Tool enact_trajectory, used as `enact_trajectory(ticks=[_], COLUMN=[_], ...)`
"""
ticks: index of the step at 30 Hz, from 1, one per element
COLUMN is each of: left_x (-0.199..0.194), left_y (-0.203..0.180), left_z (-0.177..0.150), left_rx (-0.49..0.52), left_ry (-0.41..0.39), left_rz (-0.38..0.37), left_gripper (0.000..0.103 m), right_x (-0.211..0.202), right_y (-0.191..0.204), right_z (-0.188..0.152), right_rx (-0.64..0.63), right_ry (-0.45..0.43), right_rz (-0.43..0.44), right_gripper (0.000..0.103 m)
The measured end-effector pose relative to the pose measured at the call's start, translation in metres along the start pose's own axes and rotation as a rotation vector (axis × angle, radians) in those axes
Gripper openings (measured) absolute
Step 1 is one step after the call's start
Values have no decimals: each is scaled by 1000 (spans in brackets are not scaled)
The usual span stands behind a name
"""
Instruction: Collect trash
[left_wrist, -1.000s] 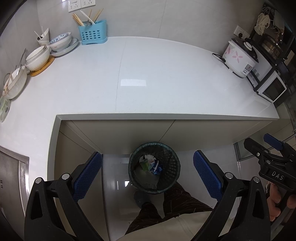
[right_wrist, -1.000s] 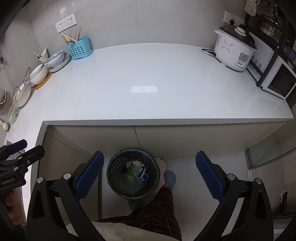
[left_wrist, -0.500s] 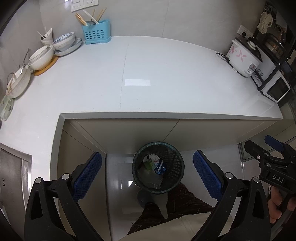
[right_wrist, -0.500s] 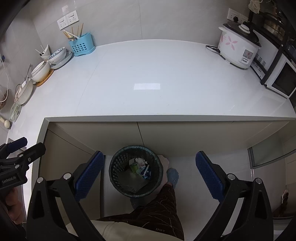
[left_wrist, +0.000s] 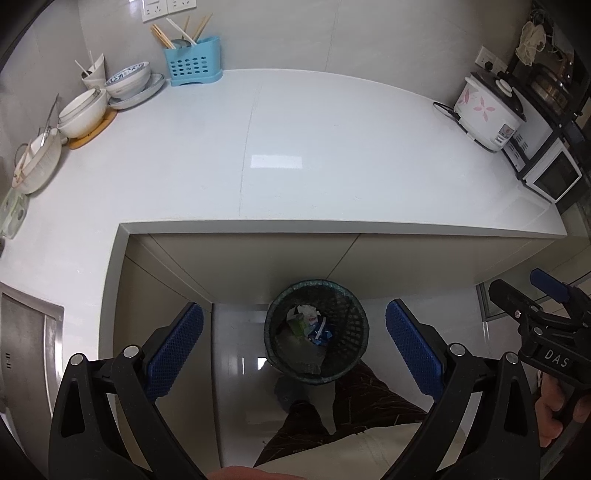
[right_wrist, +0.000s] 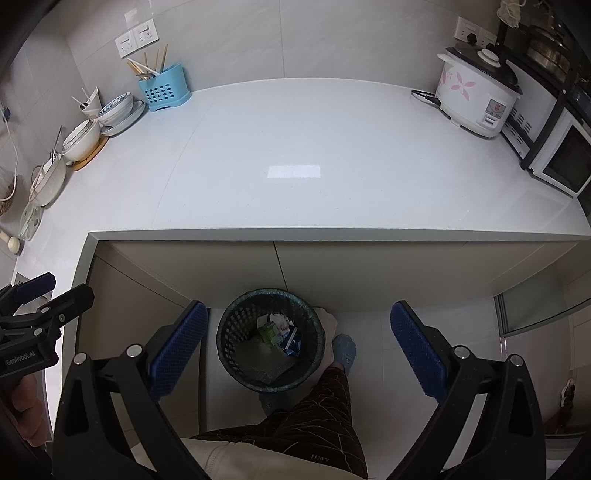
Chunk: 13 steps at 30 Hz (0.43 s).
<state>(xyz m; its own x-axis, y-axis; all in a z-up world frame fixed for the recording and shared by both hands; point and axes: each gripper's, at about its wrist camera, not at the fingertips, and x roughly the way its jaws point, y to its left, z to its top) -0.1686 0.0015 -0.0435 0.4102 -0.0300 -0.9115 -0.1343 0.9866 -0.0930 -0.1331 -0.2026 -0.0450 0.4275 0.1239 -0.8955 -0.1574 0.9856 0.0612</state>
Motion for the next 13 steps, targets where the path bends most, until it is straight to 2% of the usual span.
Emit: enact_trajectory(ticks=[13], left_x=[0], left_y=[0], left_z=[0], left_rx=[-7], left_ry=[-1], left_rz=[10], left_gripper=[97], right_x=[0], right_y=[0], right_z=[-1], right_rx=[1], right_ry=[-1], right_rz=[-1], right_gripper=[95])
